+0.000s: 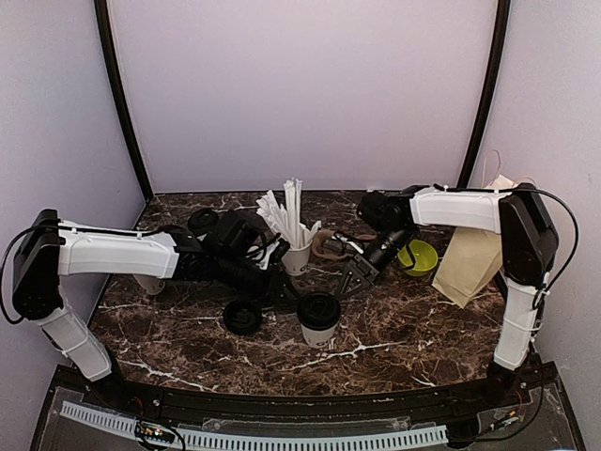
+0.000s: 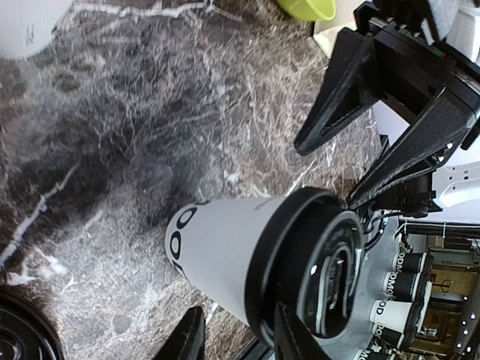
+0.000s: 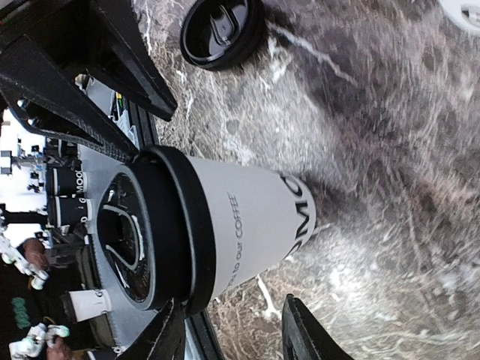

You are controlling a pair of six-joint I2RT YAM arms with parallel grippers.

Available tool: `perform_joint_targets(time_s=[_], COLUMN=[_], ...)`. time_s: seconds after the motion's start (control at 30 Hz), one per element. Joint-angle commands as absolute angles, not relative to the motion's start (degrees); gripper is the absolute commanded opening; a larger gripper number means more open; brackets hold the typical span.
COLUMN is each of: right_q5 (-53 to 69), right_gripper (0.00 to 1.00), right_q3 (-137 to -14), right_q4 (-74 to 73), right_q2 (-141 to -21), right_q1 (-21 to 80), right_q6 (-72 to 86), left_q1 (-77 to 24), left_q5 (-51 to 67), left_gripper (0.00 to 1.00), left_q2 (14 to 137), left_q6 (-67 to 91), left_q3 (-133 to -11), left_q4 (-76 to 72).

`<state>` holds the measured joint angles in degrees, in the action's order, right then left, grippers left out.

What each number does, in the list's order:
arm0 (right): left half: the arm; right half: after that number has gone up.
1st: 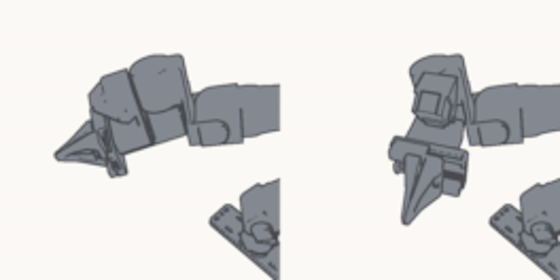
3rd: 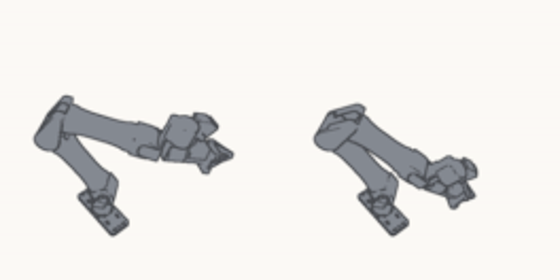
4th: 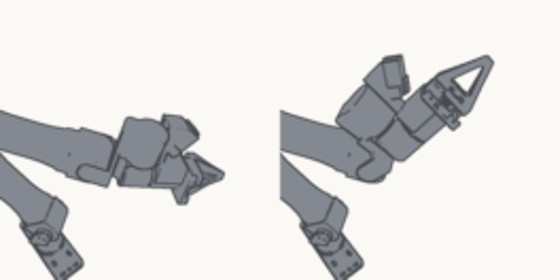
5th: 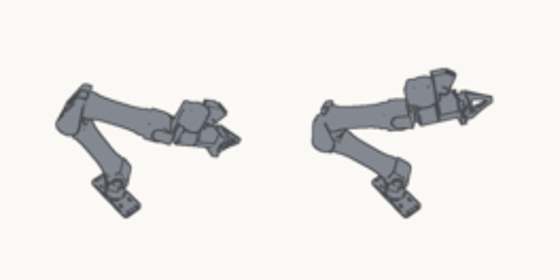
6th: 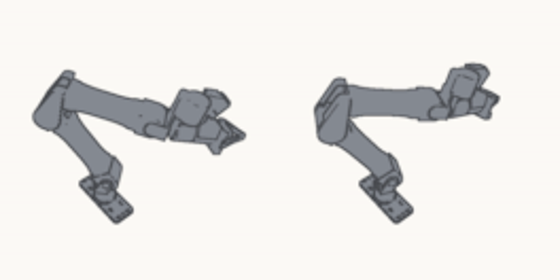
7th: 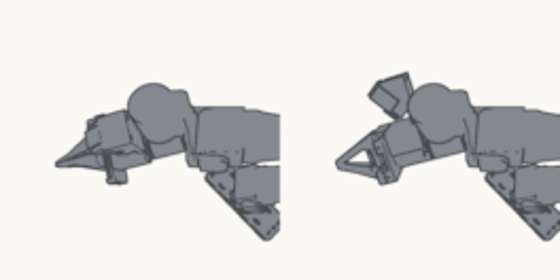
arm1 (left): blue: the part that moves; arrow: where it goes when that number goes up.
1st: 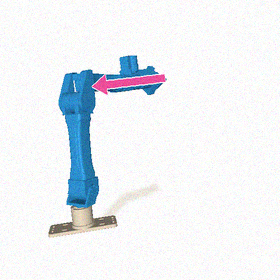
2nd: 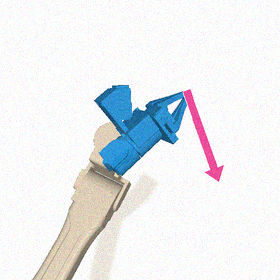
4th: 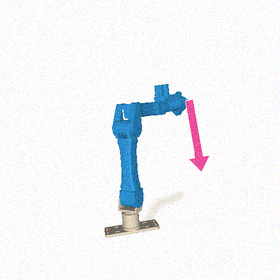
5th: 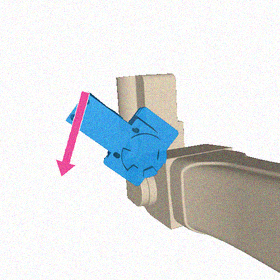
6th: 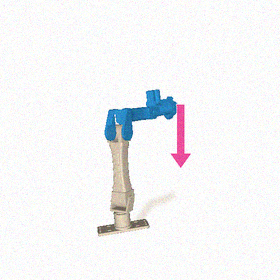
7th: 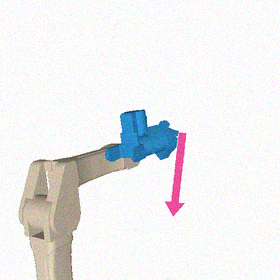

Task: Pack the takeout coffee

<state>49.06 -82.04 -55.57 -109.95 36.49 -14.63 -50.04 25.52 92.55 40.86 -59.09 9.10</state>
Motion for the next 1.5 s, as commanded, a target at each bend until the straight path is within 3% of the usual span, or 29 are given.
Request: perform_joint_targets(time_s=[0.0, 0.27, 0.7, 1.07, 1.47], right_q5=[48.74, 46.06, 42.14, 51.67, 51.36], right_gripper=[0.47, 0.53, 0.5, 0.53, 0.56], right_q3=[-86.15, -87.26, -90.39, -86.21, -81.49], right_q4=[-57.41, -58.01, -53.62, -53.53, -54.55], right_q2=[-107.85, -107.73, -110.02, -109.75, -106.41], right_q1=[37.0, 37.01, 35.82, 36.18, 37.53], right_q6=[-18.96, -18.8, -16.29, -18.7, -19.72], left_q1=[-50.07, -50.06, -54.37, -55.2, -53.94], left_q5=[23.64, 21.63, 23.64, 27.76, 25.31], left_gripper=[0.35, 0.45, 0.55, 0.54, 0.53], left_q2=[87.53, 84.48, 83.11, 88.34, 91.45], left_q6=[38.3, 39.12, 50.39, 54.32, 52.97], left_q3=[-58.47, -58.27, -52.42, -52.07, -55.05], left_q4=[7.72, 8.85, 10.37, -0.6, -1.13])
